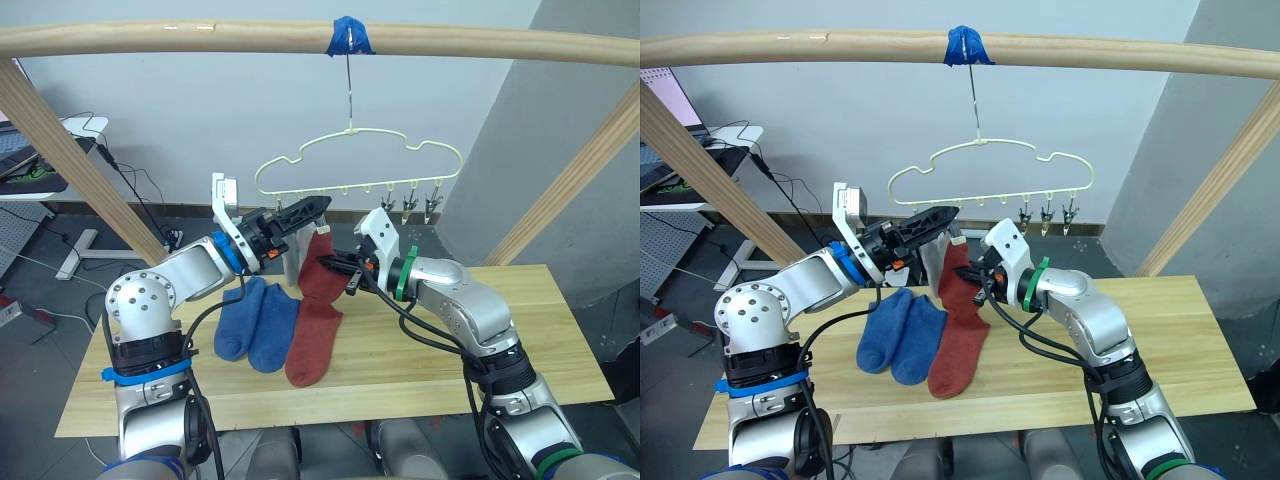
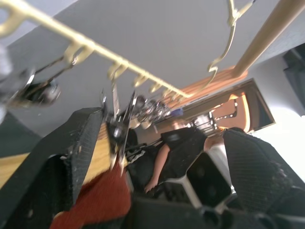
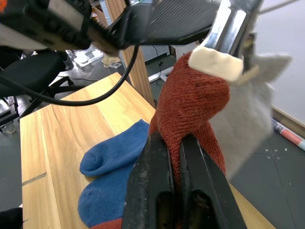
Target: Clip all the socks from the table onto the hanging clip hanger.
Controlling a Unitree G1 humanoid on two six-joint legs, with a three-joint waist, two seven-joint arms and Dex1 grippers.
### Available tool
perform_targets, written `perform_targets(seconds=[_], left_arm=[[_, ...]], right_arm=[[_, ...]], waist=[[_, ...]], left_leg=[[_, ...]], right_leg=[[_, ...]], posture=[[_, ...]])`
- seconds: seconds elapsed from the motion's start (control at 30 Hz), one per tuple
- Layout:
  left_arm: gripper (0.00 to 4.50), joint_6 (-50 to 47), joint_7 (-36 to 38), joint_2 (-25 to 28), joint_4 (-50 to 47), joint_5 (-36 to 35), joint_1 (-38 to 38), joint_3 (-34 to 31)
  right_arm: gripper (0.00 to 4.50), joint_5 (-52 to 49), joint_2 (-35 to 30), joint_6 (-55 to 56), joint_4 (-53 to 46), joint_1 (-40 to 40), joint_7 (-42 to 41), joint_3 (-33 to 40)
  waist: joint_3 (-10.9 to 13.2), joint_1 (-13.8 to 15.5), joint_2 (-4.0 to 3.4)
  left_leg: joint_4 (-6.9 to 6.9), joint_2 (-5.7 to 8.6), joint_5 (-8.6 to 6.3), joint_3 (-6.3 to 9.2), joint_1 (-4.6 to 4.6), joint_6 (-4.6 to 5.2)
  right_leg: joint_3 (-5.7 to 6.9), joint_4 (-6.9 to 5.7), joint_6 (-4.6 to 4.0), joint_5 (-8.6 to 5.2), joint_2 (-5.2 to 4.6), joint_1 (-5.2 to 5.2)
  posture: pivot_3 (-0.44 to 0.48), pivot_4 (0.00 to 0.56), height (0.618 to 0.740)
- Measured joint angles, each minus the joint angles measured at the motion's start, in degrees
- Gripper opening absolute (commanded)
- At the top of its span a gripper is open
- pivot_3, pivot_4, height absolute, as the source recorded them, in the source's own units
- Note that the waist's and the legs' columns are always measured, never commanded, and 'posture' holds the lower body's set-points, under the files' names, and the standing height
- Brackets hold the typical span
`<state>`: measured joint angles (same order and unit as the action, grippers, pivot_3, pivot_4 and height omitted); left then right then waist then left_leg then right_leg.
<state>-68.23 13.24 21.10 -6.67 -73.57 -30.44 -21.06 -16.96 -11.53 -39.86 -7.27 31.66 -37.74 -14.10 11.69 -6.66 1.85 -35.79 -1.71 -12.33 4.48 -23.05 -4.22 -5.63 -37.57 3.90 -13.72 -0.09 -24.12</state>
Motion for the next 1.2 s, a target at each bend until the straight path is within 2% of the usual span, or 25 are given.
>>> perform_targets(seconds=[0.13,0.27,0.37,0.47,0.57,0.7,0.87,1.0,1.2], left_arm=[[4.50,0.09,-0.03,6.75,-6.21,-0.06,3.77,-0.33],[4.50,0.96,-0.07,8.28,-9.95,-2.80,6.26,-1.76],[4.50,1.13,1.10,11.63,-13.83,-2.70,10.10,-1.66],[4.50,2.59,2.30,14.23,-17.29,0.02,12.98,-0.59],[4.50,9.27,2.81,14.24,-22.72,7.21,18.39,-0.30],[4.50,14.62,9.19,15.11,-24.60,10.90,24.35,-0.08],[4.50,20.91,16.17,15.06,-25.06,15.46,30.57,1.61],[4.50,27.04,19.46,13.59,-25.33,20.74,33.11,4.08],[4.50,34.06,23.65,11.91,-28.08,24.15,34.34,6.44]], right_arm=[[2.09,0.47,0.17,1.83,2.58,0.46,0.97,0.38],[3.45,0.57,-2.11,2.65,3.26,-0.68,0.59,0.59],[4.39,0.80,-4.88,3.15,2.89,-3.50,0.45,0.87],[4.48,1.22,-6.88,3.28,2.46,-5.31,0.60,1.87],[4.48,1.34,-7.57,3.77,-2.44,-9.38,3.07,4.43],[4.48,3.85,-7.50,5.29,-9.24,-15.20,9.99,9.07],[4.48,3.03,-5.03,8.11,-13.36,-15.35,13.01,11.23],[4.48,4.54,-0.47,9.11,-11.73,-14.38,18.37,11.67],[4.48,6.12,2.78,11.69,-7.82,-10.12,21.74,11.51]], waist=[[0.02,0.20,0.00],[0.02,1.06,0.00],[0.03,1.60,0.00],[0.03,1.89,-0.01],[0.03,2.02,-0.01],[0.03,2.25,-0.01],[0.03,1.88,-0.01],[0.03,1.89,-0.01],[0.03,1.88,-0.01]], left_leg=[[0.03,-0.01,0.00,0.01,0.00,0.00],[0.03,0.00,0.00,-0.01,-0.02,0.00],[0.09,-0.01,-0.01,-0.02,-0.10,-0.01],[0.10,-0.01,-0.02,-0.02,-0.14,-0.02],[0.22,-0.01,-0.03,-0.02,-0.17,-0.04],[0.31,-0.01,-0.03,-0.04,-0.20,-0.04],[0.30,-0.03,-0.03,-0.09,-0.07,-0.03],[0.28,-0.03,-0.03,-0.13,-0.10,-0.04],[0.32,-0.04,-0.03,-0.16,-0.11,-0.03]], right_leg=[[0.01,0.00,-0.02,-0.01,0.00,-0.02],[0.02,0.16,-0.02,-0.01,-0.03,0.02],[0.03,0.31,-0.02,-0.01,-0.04,0.00],[0.03,0.39,-0.02,-0.01,-0.05,-0.02],[0.03,0.50,-0.04,-0.02,-0.06,-0.02],[0.03,0.55,-0.22,-0.12,-0.08,-0.09],[0.00,0.51,-0.40,-0.21,-0.08,-0.03],[-0.04,0.52,-0.42,-0.21,-0.09,-0.03],[-0.05,0.54,-0.42,-0.21,-0.10,-0.05]], posture=[[-0.027,0.171,0.740],[-0.013,0.170,0.740],[-0.010,0.171,0.740],[-0.003,0.170,0.740],[-0.004,0.171,0.740],[-0.015,0.171,0.740],[-0.029,0.169,0.740],[-0.035,0.169,0.740],[-0.035,0.170,0.740]])
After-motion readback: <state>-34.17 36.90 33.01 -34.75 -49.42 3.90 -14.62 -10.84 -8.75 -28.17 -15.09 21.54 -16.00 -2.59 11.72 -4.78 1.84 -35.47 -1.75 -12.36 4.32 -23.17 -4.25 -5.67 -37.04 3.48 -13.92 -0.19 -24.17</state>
